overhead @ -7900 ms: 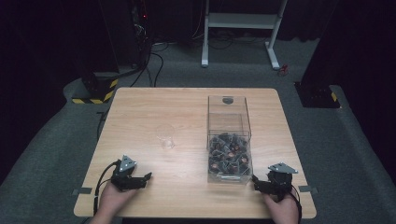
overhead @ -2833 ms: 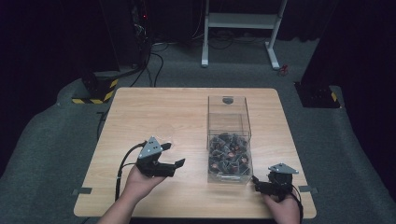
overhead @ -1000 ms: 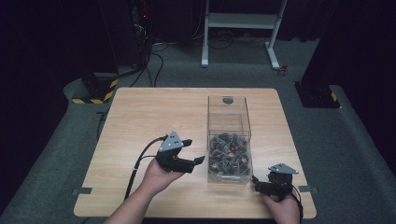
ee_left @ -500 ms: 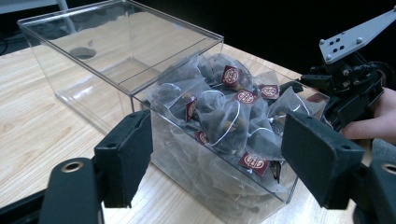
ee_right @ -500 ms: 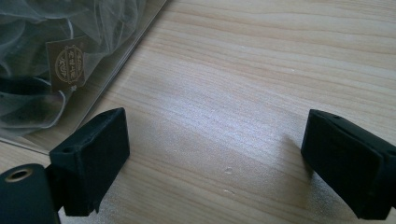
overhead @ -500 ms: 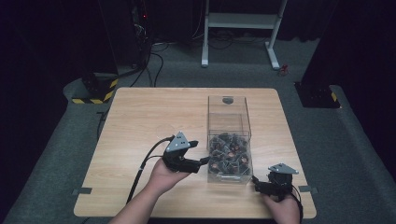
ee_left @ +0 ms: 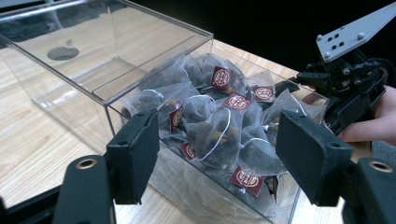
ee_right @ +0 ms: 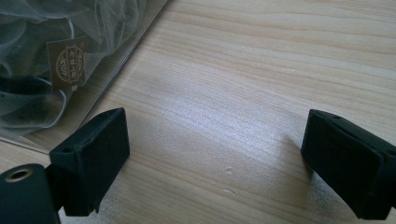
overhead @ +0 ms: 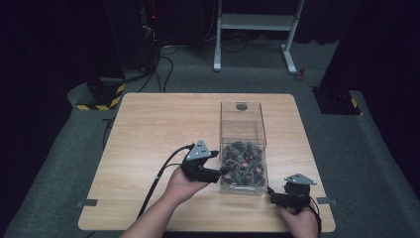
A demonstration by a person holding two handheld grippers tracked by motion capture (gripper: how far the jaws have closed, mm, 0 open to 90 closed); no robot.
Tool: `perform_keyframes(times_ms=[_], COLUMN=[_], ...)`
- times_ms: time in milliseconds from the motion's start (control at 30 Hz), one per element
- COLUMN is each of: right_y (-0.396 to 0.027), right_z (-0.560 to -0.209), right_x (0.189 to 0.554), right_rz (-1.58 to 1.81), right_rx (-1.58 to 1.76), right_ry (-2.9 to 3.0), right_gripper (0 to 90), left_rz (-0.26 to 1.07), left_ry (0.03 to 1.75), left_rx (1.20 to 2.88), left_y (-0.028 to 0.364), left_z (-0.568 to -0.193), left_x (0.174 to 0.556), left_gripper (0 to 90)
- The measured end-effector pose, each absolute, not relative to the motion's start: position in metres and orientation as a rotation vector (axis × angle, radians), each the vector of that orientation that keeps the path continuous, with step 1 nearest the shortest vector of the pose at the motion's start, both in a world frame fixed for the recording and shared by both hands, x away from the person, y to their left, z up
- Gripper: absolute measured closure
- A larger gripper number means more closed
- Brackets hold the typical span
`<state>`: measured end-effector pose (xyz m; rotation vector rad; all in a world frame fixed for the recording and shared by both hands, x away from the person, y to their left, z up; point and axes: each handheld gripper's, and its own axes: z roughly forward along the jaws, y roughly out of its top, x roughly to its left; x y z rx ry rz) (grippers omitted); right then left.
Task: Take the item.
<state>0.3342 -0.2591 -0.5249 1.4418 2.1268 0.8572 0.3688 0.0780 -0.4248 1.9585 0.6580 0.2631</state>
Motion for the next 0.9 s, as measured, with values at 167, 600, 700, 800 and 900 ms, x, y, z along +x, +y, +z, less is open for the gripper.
perform_keyframes(times_ms=[167,600,700,800,900], right_y=[-0.259,-0.259,-0.259,-0.259,-0.259], right_z=[-0.525,-0.525,-0.525,-0.525,-0.525], right_x=[0.334,0.334,0.334,0.334,0.334], right_rz=[0.857,0.858,0.858,0.858,0.858], right_rx=[1.441,1.441,1.441,1.441,1.440], right_ry=[2.127,2.127,2.128,2.127,2.128], right_gripper=[7.6,7.6,7.6,7.6,7.6], left_rz=[0.248,0.234,0.252,0.257,0.265], left_ry=[0.651,0.648,0.650,0.648,0.643], left_rx=[1.960,1.971,1.976,1.976,1.978], left_y=[0.072,0.060,0.059,0.059,0.058], left_z=[-0.429,-0.432,-0.434,-0.436,-0.438], left_x=[0.372,0.377,0.377,0.378,0.378], left_gripper=[34.7,42.0,47.5,58.7,66.2])
